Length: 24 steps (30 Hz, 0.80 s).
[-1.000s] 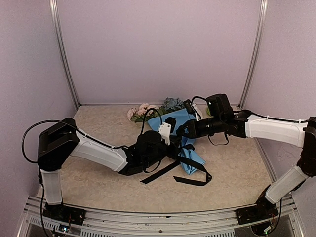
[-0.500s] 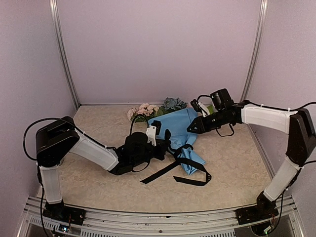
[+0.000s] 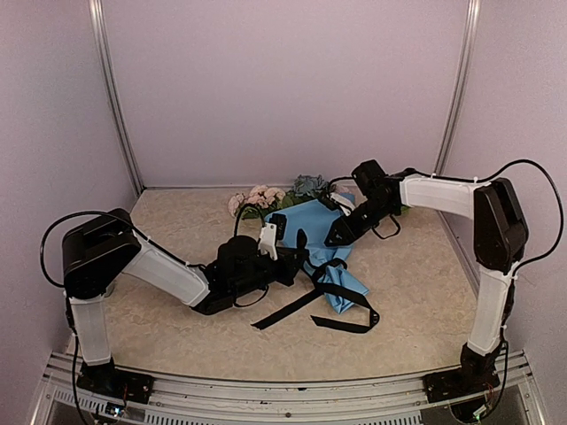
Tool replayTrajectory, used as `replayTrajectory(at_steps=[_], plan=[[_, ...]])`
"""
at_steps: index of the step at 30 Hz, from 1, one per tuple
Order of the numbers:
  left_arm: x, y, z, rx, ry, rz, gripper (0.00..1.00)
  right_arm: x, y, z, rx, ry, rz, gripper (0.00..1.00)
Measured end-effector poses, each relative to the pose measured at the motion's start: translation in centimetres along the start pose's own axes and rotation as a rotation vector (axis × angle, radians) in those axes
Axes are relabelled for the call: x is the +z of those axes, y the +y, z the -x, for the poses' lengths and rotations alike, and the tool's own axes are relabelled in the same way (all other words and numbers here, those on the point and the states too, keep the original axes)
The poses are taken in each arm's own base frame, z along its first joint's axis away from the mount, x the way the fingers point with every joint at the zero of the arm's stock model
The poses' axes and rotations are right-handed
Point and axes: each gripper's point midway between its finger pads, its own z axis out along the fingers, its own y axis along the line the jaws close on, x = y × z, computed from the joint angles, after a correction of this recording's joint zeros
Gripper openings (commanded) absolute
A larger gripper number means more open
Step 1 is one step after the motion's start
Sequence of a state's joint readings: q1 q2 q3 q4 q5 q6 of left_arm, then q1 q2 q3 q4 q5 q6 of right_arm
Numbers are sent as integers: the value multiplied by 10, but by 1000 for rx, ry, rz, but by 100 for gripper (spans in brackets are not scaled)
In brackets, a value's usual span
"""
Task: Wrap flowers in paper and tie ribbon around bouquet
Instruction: Cross the half-tied ribbon over the folded bouquet.
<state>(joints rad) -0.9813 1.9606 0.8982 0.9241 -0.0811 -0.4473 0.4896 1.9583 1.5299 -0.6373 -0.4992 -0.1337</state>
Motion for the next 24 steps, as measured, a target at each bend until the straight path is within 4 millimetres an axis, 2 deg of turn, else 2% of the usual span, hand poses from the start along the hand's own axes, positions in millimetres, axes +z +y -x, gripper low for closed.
replayTrajectory(at_steps=[2,8,10,13,19,24], plan=[[0,0,1,0,-2,-4,0,4,5,-5,-19,19,20,28],[1,-1,4,-1,-3,-16,0,21,23,-21,-63,83,89,39],[2,-1,5,-1,-4,-18,0,22,27,-24,-73,95,96,40],[2,-1,5,-1,-4,-19,0,25,28,-27,-86,107,96,35],[2,-2,4,-2,-1,-24,0,34,24,-38,-85,146,83,33],[2,-4,2,-1,11,-35,0,34,22,-47,-85,164,69,37]])
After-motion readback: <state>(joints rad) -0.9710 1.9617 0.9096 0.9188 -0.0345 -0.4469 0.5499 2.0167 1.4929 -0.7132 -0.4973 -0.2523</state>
